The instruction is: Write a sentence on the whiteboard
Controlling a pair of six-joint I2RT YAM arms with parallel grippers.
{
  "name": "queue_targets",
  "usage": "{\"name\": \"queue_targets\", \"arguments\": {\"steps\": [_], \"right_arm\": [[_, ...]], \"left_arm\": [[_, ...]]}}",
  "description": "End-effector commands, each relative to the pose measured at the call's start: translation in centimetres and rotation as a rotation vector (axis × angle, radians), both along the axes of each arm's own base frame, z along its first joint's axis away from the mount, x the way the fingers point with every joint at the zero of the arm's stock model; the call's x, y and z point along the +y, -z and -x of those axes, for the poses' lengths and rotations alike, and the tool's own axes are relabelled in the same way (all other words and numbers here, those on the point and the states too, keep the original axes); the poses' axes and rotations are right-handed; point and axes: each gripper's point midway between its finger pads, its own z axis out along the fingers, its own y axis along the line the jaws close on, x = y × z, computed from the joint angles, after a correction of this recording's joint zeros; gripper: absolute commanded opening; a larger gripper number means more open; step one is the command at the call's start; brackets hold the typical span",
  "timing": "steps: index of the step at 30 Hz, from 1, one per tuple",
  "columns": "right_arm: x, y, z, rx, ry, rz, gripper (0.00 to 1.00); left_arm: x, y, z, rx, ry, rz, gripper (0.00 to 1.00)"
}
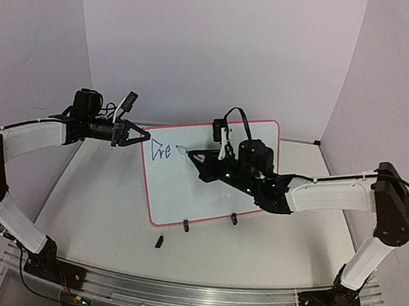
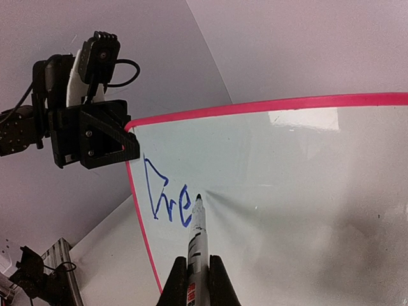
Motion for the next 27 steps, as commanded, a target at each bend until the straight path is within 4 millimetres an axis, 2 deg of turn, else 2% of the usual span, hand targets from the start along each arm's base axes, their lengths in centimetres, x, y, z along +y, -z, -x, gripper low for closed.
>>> {"name": "queue_targets", "arguments": {"steps": [1, 13, 20, 27], "right_arm": [[0.3, -0.3, -1.0, -0.004, 0.013, -0.02, 0.0], [0.9, -0.6, -1.2, -0.033, -0.014, -0.004, 0.0], [1.0, 2.0, -0.4, 0.017, -0.052, 0.049, 0.0], [0.3, 2.7, 0.3, 0.036, -0.06, 0.058, 0.0]], "left_arm": [[-0.6, 0.3, 0.9, -0.039, 0.032, -0.033, 0.0], [-0.7, 0.5, 0.9, -0.036, 0.035, -0.036, 0.0], [-0.8, 0.5, 0.9, -0.033, 0.036, -0.037, 0.0], [-0.8, 0.7, 0.9, -0.03, 0.036, -0.038, 0.0]]}}
